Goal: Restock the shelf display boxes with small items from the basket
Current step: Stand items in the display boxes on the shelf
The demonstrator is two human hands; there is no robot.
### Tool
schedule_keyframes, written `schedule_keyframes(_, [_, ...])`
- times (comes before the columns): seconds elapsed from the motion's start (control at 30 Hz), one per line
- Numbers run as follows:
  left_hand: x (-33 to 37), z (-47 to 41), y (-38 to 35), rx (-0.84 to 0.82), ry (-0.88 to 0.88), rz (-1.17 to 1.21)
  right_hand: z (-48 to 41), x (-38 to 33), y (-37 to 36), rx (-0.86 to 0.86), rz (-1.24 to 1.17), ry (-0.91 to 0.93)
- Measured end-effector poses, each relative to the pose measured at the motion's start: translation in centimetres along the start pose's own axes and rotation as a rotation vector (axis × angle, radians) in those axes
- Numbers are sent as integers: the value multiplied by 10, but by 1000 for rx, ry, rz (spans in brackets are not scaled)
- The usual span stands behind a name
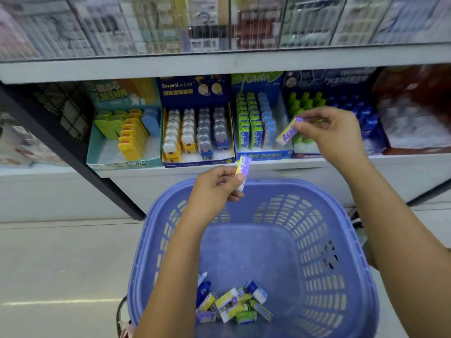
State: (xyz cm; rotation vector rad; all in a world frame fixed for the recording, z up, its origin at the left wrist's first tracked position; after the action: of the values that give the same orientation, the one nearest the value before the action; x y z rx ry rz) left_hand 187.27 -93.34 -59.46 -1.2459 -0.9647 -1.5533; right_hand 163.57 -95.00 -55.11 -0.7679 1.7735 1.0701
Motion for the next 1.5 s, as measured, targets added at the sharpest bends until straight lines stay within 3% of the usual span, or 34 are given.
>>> schedule_keyframes(0.23, [7,-8,-19,46,-28,113,-46,-7,0,160,117,143])
schedule_keyframes(0.57, [8,-26,-31,89,-47,178,-129,5,-45,-113,537,76])
schedule_keyframes(0.77, [6,-32,-35,88,-62,212,-147,10,-39,-288,613,71])
schedule_keyframes(1.1, [6,-31,-33,122,-54,245,-126,-8,-44,-262,841,81])
schedule_keyframes(1.17, [7,-31,-33,127,-65,257,-102,-23,-37,-160,699,100])
schedule_keyframes(1.2, [7,-31,-33,130,-78,256,-87,-30,-33,-161,514,85])
schedule_keyframes(1.27, [9,-32,-35,133,-117,236,-51,-41,-27,-370,141,24])
schedule_keyframes(1.33, [13,-32,-38,126,-169,191,-24,-43,-25,-586,-16,-18])
schedule_keyframes(1.37, [14,-32,-40,119,-192,163,-18,-40,-24,-614,-34,-12])
schedule_keyframes(1.43, [15,-32,-43,111,-230,76,-17,-40,-21,-543,-37,13])
schedule_keyframes(1.5, [11,-33,-43,121,-283,-200,-31,-36,-14,-341,16,36])
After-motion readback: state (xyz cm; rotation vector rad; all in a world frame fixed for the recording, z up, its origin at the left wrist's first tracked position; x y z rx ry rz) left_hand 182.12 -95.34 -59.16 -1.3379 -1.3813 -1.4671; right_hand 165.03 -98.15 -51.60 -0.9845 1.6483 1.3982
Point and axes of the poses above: each hand's wrist, its own z-axis away from the middle knuckle, its own y-axis out of the back of the hand, x = y × z, the point moved 1 cm from there along -z, towards the middle knuckle, and after that the axes turned 1 degree about x, right-handed, at the moved point
